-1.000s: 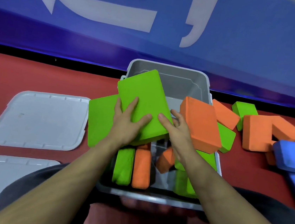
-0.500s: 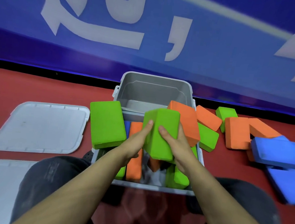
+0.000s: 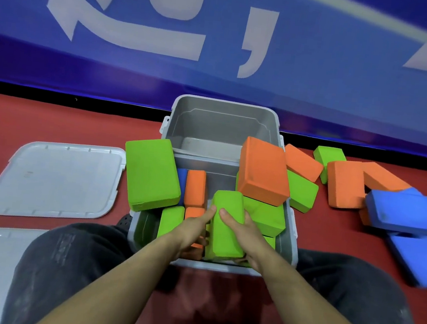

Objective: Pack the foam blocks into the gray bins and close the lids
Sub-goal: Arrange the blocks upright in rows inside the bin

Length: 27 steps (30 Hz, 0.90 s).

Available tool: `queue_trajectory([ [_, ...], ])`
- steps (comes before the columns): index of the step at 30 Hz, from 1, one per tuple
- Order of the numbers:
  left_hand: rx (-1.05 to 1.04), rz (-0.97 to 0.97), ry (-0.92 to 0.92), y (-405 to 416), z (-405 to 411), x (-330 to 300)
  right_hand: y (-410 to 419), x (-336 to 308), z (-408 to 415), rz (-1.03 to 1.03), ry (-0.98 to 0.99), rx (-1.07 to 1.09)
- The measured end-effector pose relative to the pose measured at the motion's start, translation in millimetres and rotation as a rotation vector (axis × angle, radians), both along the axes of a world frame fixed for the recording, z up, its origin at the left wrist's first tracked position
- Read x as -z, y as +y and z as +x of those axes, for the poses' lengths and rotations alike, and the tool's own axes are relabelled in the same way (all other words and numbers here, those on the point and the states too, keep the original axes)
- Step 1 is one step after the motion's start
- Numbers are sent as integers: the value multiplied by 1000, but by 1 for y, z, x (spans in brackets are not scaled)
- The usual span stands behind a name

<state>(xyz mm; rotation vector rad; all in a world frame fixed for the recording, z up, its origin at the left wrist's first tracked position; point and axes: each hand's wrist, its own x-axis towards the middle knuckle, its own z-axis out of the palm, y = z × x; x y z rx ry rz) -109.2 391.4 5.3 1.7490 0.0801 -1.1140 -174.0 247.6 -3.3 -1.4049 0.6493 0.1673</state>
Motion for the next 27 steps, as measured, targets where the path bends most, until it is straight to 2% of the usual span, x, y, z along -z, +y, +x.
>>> queue_trajectory([
  [5, -70, -45, 6, 3, 21, 7, -5, -8, 19, -64, 23, -45],
  [11, 0, -16, -22, -4, 27, 12, -25, -6, 14, -25, 159, -95],
  [16, -19, -13, -37, -5, 24, 14, -23, -13, 11, -93, 247, -96],
  [27, 33, -9, -38, -6, 22, 5, -9, -26, 10, -63, 181, -97],
])
